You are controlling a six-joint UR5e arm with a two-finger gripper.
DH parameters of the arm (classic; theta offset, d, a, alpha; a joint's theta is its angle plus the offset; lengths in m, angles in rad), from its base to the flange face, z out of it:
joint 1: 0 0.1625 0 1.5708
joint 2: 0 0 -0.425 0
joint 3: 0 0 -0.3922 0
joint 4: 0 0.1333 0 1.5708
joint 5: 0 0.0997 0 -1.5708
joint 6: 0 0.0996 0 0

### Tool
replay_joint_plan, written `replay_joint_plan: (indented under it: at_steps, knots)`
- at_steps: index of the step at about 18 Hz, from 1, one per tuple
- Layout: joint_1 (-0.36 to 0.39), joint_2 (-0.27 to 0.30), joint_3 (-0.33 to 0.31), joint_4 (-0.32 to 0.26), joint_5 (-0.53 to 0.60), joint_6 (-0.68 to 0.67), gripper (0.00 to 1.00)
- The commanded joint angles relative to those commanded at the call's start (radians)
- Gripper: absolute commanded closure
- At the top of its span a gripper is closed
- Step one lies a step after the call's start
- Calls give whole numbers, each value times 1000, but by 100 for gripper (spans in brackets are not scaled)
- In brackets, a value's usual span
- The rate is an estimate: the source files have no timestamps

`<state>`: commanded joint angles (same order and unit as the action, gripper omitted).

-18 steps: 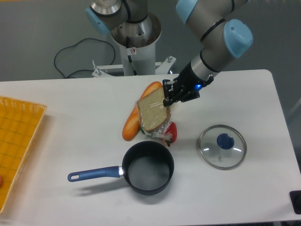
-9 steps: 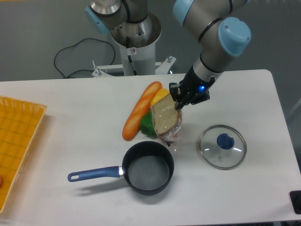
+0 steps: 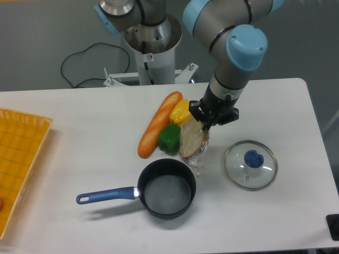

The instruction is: Pick up the toast

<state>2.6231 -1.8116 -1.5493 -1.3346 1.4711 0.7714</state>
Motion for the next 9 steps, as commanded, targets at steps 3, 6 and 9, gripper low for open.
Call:
replay_joint_plan:
  at_steps: [3,6,9]
  knots:
    - [2,2,-2,5,2,63,100]
    - [6,3,-5,14,2,104,100]
    - [15,6,-6,14,9,172,100]
